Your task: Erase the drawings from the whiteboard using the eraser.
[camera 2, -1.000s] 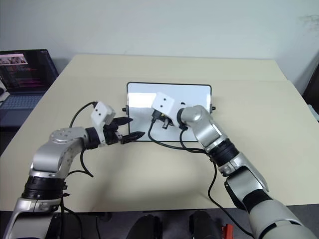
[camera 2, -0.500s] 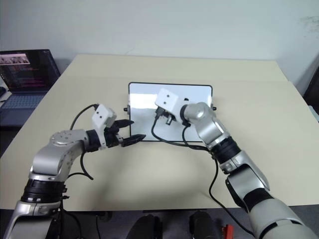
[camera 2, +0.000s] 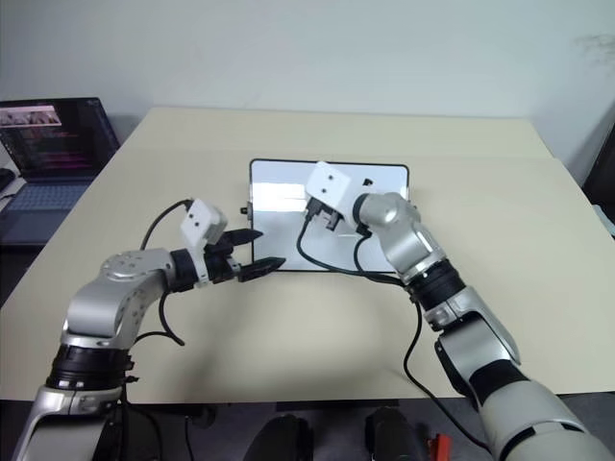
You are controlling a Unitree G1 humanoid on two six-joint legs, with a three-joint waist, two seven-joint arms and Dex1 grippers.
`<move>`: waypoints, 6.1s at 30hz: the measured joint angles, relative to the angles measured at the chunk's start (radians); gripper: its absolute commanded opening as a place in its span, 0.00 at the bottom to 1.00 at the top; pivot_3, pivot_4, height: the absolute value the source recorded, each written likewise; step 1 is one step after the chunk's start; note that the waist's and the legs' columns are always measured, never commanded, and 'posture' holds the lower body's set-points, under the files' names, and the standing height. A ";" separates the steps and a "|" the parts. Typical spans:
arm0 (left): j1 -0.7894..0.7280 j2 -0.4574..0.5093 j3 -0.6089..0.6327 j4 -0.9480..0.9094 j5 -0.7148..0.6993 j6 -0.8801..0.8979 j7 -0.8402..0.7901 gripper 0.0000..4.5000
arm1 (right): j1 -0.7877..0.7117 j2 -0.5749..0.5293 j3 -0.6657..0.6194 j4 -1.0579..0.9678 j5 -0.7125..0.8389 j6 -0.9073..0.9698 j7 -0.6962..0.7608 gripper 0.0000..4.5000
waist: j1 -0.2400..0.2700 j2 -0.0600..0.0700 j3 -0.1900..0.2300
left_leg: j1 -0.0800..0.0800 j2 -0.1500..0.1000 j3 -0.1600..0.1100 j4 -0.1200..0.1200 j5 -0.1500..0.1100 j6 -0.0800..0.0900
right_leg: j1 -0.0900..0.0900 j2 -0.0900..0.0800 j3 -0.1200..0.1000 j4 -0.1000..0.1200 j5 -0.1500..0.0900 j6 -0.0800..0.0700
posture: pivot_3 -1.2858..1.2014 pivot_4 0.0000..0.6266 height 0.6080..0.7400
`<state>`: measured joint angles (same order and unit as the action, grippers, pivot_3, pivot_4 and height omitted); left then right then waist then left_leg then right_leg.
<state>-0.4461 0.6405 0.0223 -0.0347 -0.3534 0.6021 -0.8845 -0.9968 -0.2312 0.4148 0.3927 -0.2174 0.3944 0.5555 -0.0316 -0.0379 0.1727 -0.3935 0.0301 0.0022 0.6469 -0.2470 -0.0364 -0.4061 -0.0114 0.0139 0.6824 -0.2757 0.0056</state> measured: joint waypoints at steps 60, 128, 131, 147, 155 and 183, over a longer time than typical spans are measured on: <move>-0.001 -0.003 0.004 0.002 -0.002 0.004 0.000 1.00 | 0.017 0.050 0.064 0.034 -0.149 -0.114 0.001 0.22 | -0.001 0.000 0.000 | -0.002 0.001 0.000 -0.001 0.005 0.004 | -0.003 0.002 0.000 -0.001 0.004 -0.002 | 0.52 0.24 1.00; -0.110 -0.132 -0.076 0.043 -0.019 -0.046 -0.021 1.00 | 0.281 -0.152 -0.251 -0.433 0.258 0.370 -0.103 0.22 | 0.002 0.001 0.001 | -0.006 0.000 0.000 -0.002 0.002 0.002 | -0.005 0.006 0.001 -0.003 0.000 0.001 | 0.52 0.24 1.00; -0.108 -0.132 -0.076 0.041 -0.019 -0.046 -0.021 1.00 | 0.265 -0.150 -0.248 -0.401 0.255 0.342 -0.095 0.22 | 0.001 0.001 0.001 | -0.006 0.000 0.000 -0.002 0.002 0.002 | -0.005 0.006 0.001 -0.002 0.000 0.001 | 0.52 0.24 1.00; -0.110 -0.130 -0.076 0.040 -0.019 -0.046 -0.024 1.00 | 0.175 -0.154 -0.187 -0.247 0.186 0.218 -0.097 0.22 | 0.000 0.000 0.001 | -0.002 0.000 0.001 0.000 0.003 0.002 | -0.002 0.007 0.001 -0.001 0.002 0.001 | 0.52 0.24 1.00; -0.110 -0.130 -0.076 0.039 -0.020 -0.046 -0.022 1.00 | 0.184 -0.197 -0.172 -0.247 0.164 0.199 -0.014 0.22 | 0.001 0.000 0.000 | -0.003 0.000 0.000 0.000 0.002 0.002 | -0.001 0.006 0.001 -0.002 0.002 0.001 | 0.52 0.24 1.00; -0.093 -0.126 -0.076 0.035 -0.023 -0.041 -0.025 1.00 | 0.309 -0.306 -0.028 -0.368 0.062 0.160 0.161 0.22 | -0.003 0.000 0.000 | 0.003 0.001 0.001 -0.001 0.005 0.004 | 0.001 0.008 0.002 -0.002 0.002 0.005 | 0.52 0.24 1.00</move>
<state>-0.5395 0.5150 -0.0536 0.0003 -0.3767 0.5608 -0.9094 -0.6878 -0.5375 0.3873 0.0247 -0.1550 0.5540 0.7162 -0.0348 -0.0382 0.1730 -0.3908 0.0307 0.0037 0.6464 -0.2418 -0.0319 -0.4047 -0.0037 0.0164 0.6809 -0.2736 0.0102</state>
